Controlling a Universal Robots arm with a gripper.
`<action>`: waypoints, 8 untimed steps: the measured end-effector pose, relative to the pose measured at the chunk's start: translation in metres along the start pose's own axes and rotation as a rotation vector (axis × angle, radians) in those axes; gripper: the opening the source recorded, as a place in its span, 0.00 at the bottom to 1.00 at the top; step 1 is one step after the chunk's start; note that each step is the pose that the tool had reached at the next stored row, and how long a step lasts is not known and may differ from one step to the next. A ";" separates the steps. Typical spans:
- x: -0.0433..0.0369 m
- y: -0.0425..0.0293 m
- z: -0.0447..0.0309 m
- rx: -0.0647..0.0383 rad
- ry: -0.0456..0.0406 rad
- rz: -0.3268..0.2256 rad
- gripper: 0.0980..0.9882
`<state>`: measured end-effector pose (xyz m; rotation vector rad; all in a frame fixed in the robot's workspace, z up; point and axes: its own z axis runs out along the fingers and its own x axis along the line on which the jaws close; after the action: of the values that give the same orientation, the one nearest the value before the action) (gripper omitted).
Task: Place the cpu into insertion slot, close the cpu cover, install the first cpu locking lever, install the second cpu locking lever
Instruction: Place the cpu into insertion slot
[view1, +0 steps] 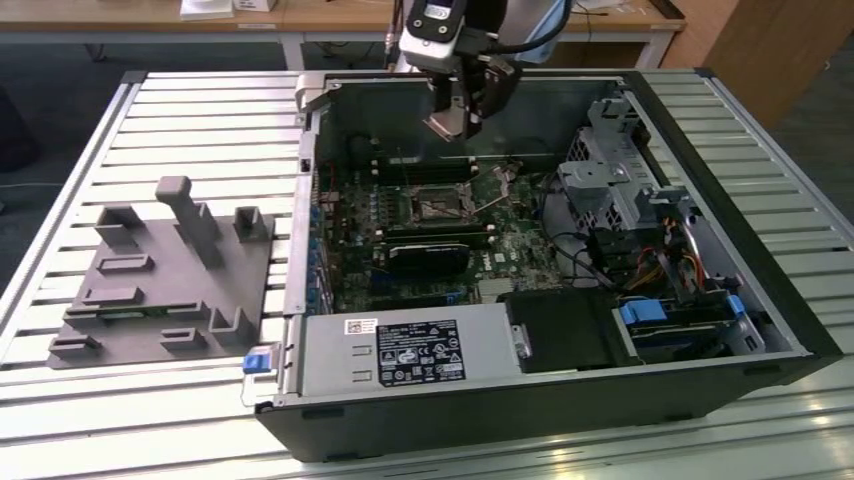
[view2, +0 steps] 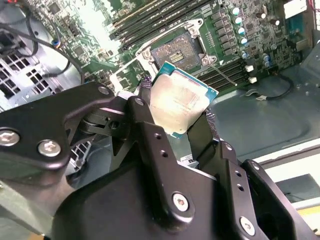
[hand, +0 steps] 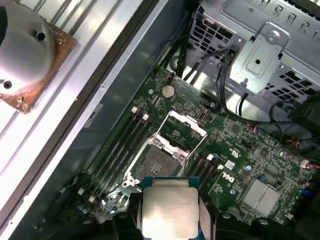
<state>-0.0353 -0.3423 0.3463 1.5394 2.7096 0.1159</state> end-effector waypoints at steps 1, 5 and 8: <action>0.0004 -0.0006 0.0001 0.000 -0.0007 0.009 0.50; 0.0020 -0.0033 0.0008 -0.001 -0.0031 0.042 0.50; 0.0028 -0.0045 0.0016 -0.001 -0.0055 0.073 0.50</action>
<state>-0.0405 -0.3422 0.3444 1.6360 2.6493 0.1144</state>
